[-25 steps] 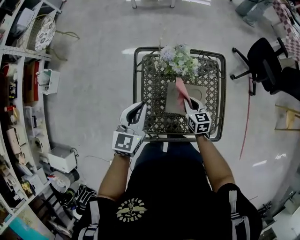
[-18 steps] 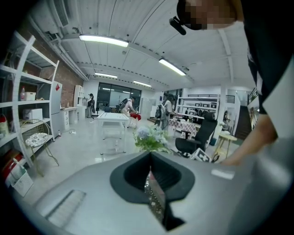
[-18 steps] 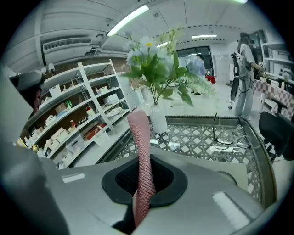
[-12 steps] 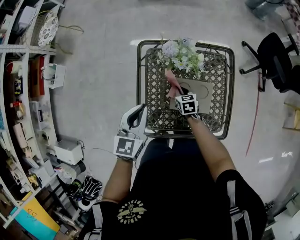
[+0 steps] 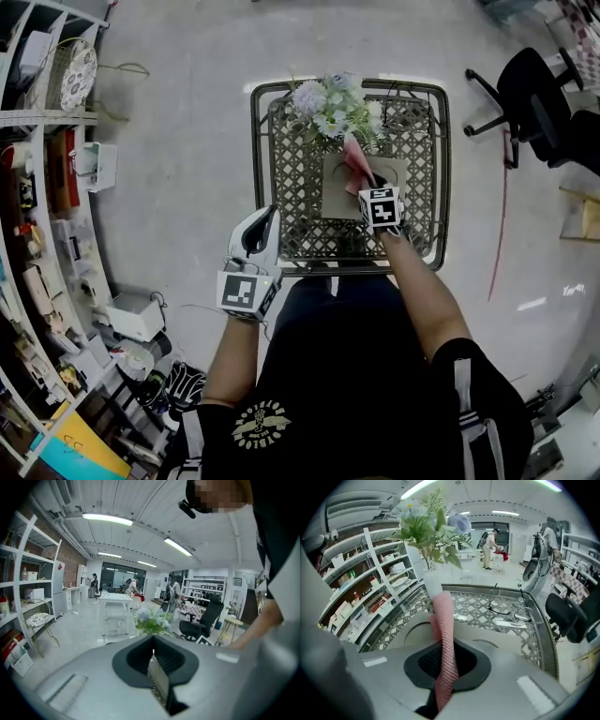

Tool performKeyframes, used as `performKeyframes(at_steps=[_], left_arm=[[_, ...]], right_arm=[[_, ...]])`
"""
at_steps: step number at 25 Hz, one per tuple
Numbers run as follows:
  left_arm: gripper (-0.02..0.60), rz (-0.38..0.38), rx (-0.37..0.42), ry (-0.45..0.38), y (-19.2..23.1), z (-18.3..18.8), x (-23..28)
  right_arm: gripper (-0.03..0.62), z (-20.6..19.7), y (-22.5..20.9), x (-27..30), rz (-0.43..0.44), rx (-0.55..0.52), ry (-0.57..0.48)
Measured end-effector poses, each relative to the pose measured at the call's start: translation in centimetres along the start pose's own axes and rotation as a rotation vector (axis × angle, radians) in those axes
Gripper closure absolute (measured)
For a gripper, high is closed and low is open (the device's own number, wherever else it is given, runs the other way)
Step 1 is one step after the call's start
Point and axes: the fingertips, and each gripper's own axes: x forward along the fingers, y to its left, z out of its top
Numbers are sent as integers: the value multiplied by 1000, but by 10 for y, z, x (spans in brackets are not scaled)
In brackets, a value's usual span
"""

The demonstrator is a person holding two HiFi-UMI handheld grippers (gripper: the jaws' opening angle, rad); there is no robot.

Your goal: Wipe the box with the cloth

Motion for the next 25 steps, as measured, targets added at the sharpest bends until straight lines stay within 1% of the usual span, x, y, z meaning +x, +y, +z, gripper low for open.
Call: performKeyframes(at_steps=[3,6,11,16,18,20,25], left_arm=[[581,-26,4,-23,-9,2,10],[581,-42,8,-28,-15,8,15],[581,-55,20,-20,-16,10,16],[581,-64,30,-16,-25,13,24],[581,-63,28,-20,-25,14,23],[581,-67,31,-32,-27,18,16],[581,-54,28,-55,-23,28,-4]], right_arm=[[577,-8,-26,-9,-36,9,9],[577,-13,-55,-20,-86,34,11],[577,-37,-84,-29,-139,60,43],[577,-47,-111,-36,-173,68,56],[577,-49,-111,-39,-171,67,52],[577,-48,-98,-49,-153,64,46],[577,-41,-37,-68,-30,88,19]])
